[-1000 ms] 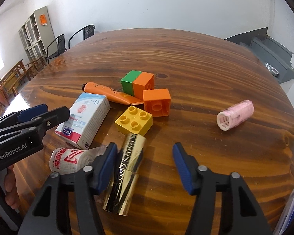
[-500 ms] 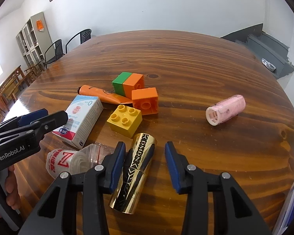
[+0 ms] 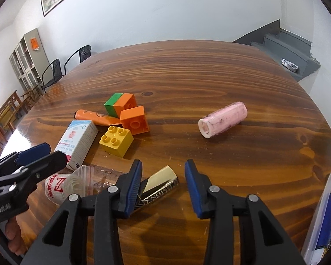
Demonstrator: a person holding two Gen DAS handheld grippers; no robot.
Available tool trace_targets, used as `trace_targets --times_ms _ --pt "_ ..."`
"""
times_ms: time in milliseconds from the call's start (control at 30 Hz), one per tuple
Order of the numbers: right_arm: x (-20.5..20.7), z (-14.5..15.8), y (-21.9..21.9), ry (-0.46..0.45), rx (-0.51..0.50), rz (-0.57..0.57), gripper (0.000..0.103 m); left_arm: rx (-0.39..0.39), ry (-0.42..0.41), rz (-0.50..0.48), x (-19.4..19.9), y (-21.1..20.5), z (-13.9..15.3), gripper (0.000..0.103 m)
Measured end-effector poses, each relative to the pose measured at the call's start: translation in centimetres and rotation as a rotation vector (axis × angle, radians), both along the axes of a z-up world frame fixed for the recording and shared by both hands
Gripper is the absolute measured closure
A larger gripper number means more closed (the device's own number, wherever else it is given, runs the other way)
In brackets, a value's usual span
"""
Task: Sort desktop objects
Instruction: 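Grasp the white bandage roll with the left tool while the right grasps the gold cylinder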
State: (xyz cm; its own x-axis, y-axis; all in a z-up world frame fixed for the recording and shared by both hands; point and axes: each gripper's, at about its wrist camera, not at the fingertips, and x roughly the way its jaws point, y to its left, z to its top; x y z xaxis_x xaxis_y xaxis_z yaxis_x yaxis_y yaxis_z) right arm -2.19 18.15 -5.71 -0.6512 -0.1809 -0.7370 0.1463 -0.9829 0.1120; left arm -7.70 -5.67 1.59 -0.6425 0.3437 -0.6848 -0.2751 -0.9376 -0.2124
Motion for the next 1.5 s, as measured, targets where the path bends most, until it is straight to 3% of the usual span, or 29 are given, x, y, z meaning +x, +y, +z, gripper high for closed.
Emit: trace_targets --times_ms 233,500,533,567,633,700,733,1067,1300,1500 --pt "0.0 -0.1 0.2 -0.019 -0.02 -0.012 0.059 -0.031 -0.008 -0.06 1.4 1.8 -0.5 0.034" --pt "0.0 -0.1 1.0 -0.046 -0.099 -0.012 0.058 -0.061 -0.06 -0.063 0.8 2.2 -1.9 0.034" --pt "0.2 0.0 1.2 -0.044 -0.113 -0.008 0.05 -0.059 -0.069 -0.064 0.7 2.2 -2.1 0.034" --pt "0.3 0.2 1.2 -0.04 -0.123 -0.004 0.032 -0.058 -0.073 -0.065 0.7 2.3 -2.2 0.034" --pt "0.6 0.6 1.1 -0.021 -0.136 0.01 0.019 -0.059 -0.064 -0.064 0.8 2.3 -2.2 0.035" --pt "1.0 0.9 0.9 -0.002 -0.131 0.024 0.019 -0.05 -0.041 -0.063 0.9 2.2 -1.9 0.05" --pt "1.1 1.0 0.8 0.001 -0.128 0.032 0.019 -0.051 -0.035 -0.062 1.0 2.2 -1.8 0.051" --pt "1.1 0.5 0.7 -0.019 -0.12 0.058 0.018 -0.079 0.044 -0.038 1.8 1.9 -0.8 0.052" --pt "0.9 0.4 0.5 -0.021 -0.108 0.048 0.018 -0.051 0.105 0.05 1.9 0.2 0.6 0.052" --pt "1.0 0.1 -0.7 -0.023 -0.072 0.078 0.018 -0.031 0.106 0.087 1.6 -0.8 0.8 0.052"
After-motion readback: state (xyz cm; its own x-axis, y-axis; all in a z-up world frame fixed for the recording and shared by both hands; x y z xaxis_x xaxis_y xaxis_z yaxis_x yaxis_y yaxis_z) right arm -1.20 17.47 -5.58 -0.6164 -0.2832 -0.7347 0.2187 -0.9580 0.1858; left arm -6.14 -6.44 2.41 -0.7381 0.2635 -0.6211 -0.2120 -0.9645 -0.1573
